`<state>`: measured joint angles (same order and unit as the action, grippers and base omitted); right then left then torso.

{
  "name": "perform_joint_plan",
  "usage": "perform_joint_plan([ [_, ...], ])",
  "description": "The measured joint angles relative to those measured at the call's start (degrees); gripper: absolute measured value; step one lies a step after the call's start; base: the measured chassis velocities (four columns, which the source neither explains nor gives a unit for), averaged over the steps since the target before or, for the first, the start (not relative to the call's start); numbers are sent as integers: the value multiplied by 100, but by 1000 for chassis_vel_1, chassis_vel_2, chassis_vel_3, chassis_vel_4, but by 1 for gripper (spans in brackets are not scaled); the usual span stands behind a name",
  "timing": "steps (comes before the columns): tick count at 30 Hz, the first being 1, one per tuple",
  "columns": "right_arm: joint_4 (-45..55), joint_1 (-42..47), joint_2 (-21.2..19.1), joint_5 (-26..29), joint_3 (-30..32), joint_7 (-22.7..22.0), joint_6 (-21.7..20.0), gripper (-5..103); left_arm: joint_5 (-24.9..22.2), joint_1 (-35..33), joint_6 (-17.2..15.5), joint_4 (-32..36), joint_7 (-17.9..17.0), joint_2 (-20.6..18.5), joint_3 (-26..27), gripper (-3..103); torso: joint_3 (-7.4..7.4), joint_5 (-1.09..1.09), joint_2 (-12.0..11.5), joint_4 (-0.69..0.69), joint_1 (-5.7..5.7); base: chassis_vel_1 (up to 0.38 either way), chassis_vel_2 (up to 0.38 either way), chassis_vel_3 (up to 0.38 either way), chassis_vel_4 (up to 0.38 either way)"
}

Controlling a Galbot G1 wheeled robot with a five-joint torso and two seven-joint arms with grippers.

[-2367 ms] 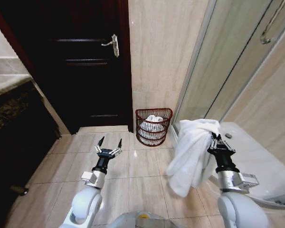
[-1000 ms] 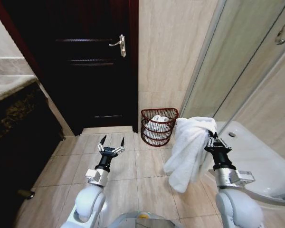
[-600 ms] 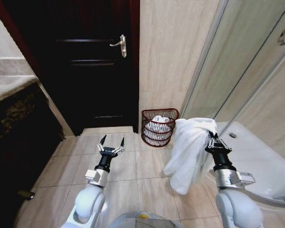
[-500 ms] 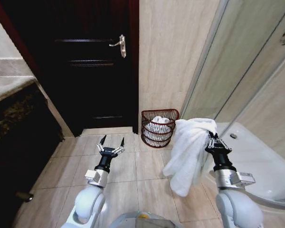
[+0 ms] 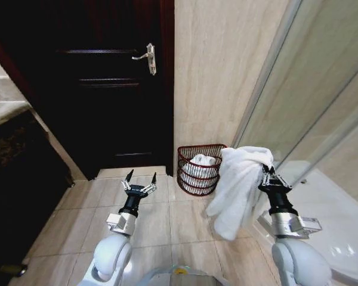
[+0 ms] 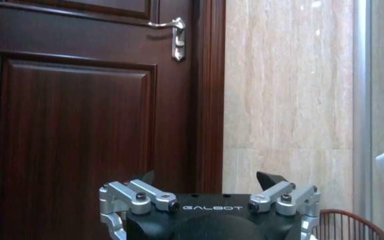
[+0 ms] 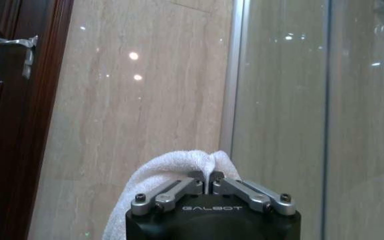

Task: Discard the used towel into the hamper.

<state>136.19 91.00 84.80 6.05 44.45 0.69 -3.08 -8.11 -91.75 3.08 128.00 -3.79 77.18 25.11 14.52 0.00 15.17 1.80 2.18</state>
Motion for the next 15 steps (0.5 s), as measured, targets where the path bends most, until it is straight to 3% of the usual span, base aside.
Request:
perform_joint_plan([
  [15,-110,-165,-61,204,-66,-154,23,3,-19,56,-149,-108,-48,6,88,100,1,1,0,0,1,-90,126,98,-134],
])
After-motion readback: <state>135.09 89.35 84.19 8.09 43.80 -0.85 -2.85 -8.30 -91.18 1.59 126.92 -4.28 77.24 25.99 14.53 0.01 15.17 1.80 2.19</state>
